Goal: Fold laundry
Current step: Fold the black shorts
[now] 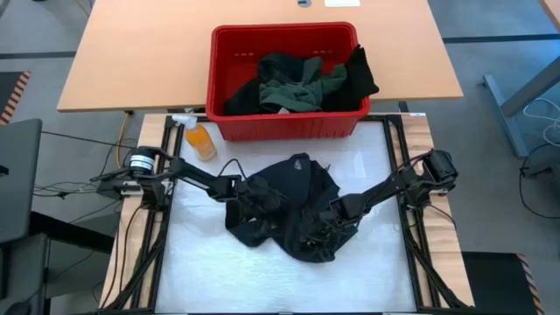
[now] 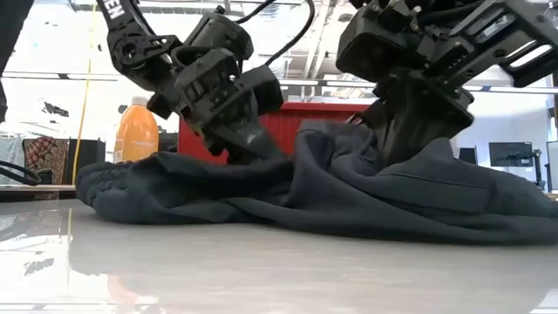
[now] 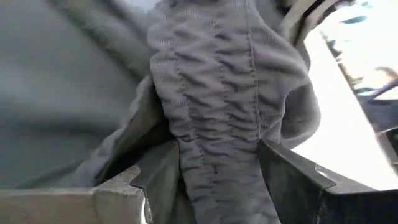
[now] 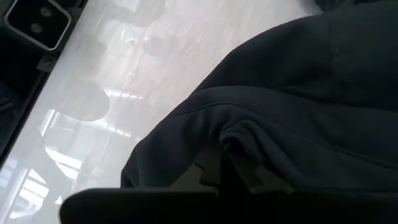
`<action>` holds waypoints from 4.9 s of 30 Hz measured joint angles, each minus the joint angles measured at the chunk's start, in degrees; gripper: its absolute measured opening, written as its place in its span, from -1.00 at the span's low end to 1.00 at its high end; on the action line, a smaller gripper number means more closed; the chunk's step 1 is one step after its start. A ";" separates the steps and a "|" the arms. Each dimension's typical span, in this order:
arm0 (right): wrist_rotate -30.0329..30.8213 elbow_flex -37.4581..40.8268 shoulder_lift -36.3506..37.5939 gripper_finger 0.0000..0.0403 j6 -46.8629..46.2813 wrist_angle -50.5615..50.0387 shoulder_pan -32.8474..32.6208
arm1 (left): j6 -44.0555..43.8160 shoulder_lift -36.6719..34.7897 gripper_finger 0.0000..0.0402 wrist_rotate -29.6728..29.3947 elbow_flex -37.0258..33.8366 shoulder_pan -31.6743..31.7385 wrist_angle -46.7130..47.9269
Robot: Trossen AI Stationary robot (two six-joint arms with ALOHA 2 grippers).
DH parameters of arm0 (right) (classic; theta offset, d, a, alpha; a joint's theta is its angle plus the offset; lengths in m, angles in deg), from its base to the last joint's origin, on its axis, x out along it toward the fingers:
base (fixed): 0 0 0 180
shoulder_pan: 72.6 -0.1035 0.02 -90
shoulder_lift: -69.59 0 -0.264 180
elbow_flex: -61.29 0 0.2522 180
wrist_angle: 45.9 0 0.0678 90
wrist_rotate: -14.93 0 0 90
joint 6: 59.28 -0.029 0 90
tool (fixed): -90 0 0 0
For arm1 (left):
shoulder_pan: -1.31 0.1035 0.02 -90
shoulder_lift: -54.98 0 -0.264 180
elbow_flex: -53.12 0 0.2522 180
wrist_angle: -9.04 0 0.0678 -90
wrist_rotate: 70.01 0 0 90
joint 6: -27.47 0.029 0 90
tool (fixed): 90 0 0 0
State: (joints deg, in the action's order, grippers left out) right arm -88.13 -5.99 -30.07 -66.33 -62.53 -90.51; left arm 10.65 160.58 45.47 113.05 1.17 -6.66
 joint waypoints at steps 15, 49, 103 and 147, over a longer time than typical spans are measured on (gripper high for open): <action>-2.50 0.00 0.00 -0.83 -3.04 -3.61 -0.72 | -8.40 0.18 -0.94 30.95 1.62 -5.95 -11.65; 15.02 -0.31 0.79 -0.40 -1.37 1.33 -6.21 | -8.54 -15.71 -0.97 -18.58 2.16 -33.31 46.29; 20.70 -9.01 0.81 -0.40 0.60 -16.55 -11.32 | -22.45 -12.95 -0.07 -23.21 9.09 -24.29 42.57; 38.46 17.42 10.79 -0.43 -28.59 -3.90 -17.57 | -8.88 -33.22 -1.00 -42.34 9.01 -32.66 45.27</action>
State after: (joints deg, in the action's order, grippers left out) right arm -49.68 11.44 -19.28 -94.91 -66.44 -108.08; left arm 1.77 127.36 3.12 122.06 -31.49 38.61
